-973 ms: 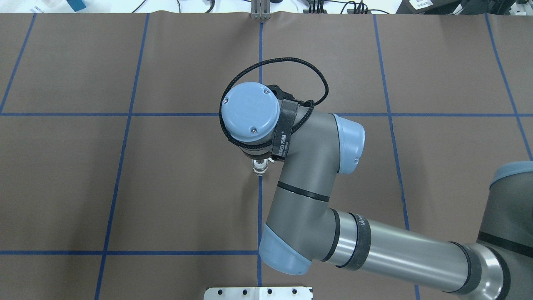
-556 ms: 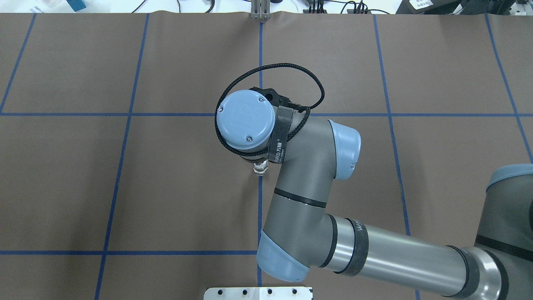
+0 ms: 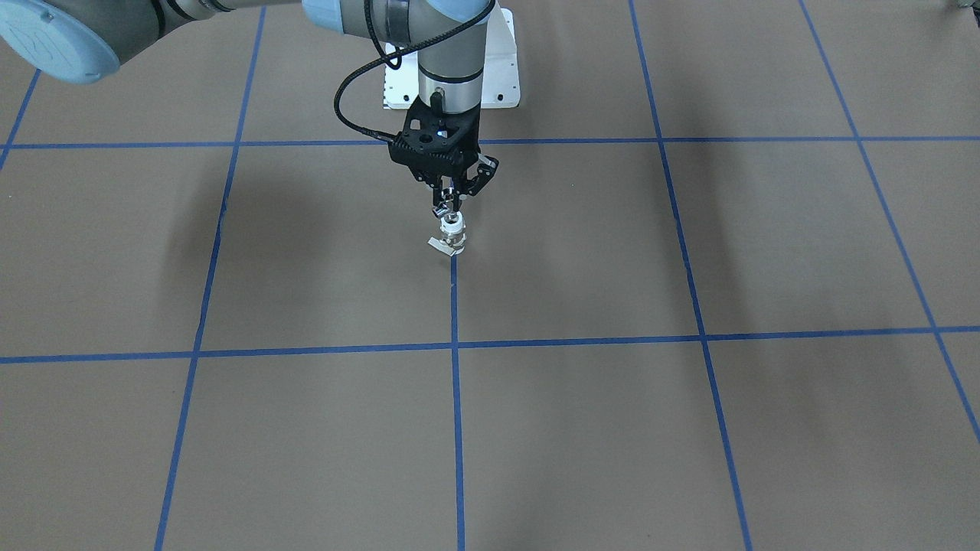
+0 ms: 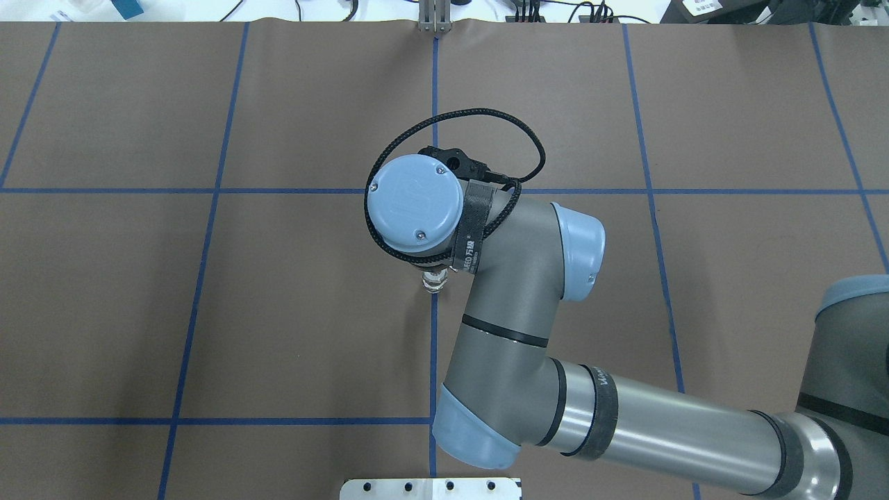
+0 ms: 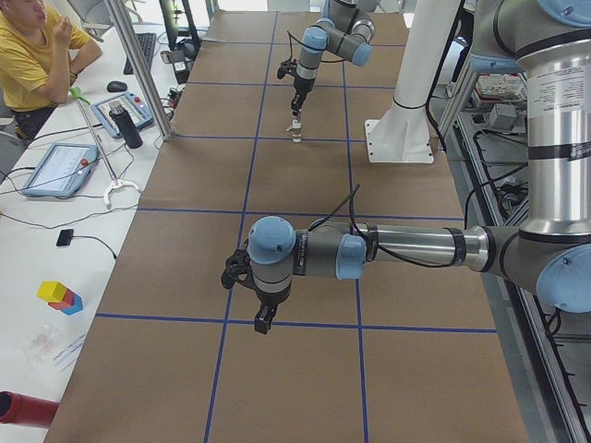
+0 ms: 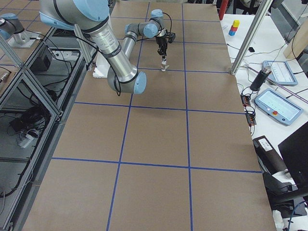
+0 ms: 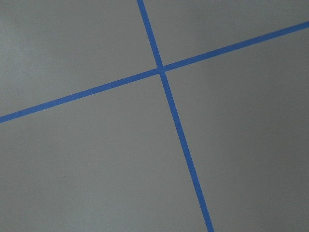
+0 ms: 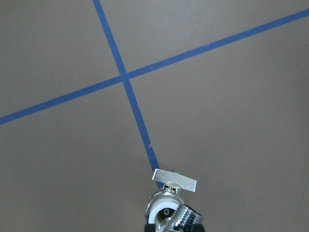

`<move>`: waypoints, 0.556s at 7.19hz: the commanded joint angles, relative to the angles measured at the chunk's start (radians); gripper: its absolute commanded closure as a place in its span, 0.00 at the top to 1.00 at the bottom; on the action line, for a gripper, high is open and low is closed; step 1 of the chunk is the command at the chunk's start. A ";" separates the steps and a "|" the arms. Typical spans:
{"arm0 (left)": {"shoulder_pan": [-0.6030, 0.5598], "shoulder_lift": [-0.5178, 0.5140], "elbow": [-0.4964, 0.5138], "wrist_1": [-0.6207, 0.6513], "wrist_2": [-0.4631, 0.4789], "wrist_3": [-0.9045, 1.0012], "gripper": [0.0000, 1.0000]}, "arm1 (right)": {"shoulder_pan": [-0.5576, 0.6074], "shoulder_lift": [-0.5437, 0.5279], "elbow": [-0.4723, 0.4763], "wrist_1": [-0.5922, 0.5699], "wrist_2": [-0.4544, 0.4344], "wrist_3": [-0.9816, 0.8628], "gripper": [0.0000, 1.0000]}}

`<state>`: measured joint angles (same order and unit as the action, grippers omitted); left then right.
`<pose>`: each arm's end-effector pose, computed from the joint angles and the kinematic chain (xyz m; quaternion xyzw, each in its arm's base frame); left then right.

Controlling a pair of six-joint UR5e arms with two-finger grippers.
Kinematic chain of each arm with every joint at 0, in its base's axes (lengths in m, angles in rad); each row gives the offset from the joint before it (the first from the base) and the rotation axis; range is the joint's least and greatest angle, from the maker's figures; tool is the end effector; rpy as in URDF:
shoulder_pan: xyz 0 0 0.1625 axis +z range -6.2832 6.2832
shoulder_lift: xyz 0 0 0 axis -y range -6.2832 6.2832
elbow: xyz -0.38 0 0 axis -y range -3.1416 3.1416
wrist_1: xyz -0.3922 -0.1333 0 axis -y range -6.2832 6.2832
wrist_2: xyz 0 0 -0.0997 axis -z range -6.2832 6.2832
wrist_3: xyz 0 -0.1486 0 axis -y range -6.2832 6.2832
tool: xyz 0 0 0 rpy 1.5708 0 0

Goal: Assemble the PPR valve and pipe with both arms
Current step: 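Lower the chrome fitting into the valve's top opening with the right gripper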

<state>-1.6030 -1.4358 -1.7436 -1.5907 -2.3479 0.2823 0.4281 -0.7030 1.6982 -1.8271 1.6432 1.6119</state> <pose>-0.0435 -0.4453 0.6242 0.0857 0.3698 0.1262 0.9165 -0.5649 -0.3925 0.1216 0.0363 -0.3606 0.2039 0.9094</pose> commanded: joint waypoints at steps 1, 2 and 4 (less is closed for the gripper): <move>0.000 0.000 0.001 0.000 0.001 0.000 1.00 | 0.000 0.005 0.000 0.000 -0.002 -0.001 0.00; 0.000 0.000 -0.001 0.000 -0.001 0.000 1.00 | 0.000 0.007 0.001 0.000 -0.002 -0.009 0.00; 0.000 0.000 -0.001 0.000 0.001 0.000 1.00 | 0.000 0.005 0.001 0.000 -0.002 -0.012 0.00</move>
<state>-1.6030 -1.4358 -1.7439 -1.5907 -2.3474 0.2823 0.4280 -0.6979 1.6993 -1.8270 1.6414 1.6026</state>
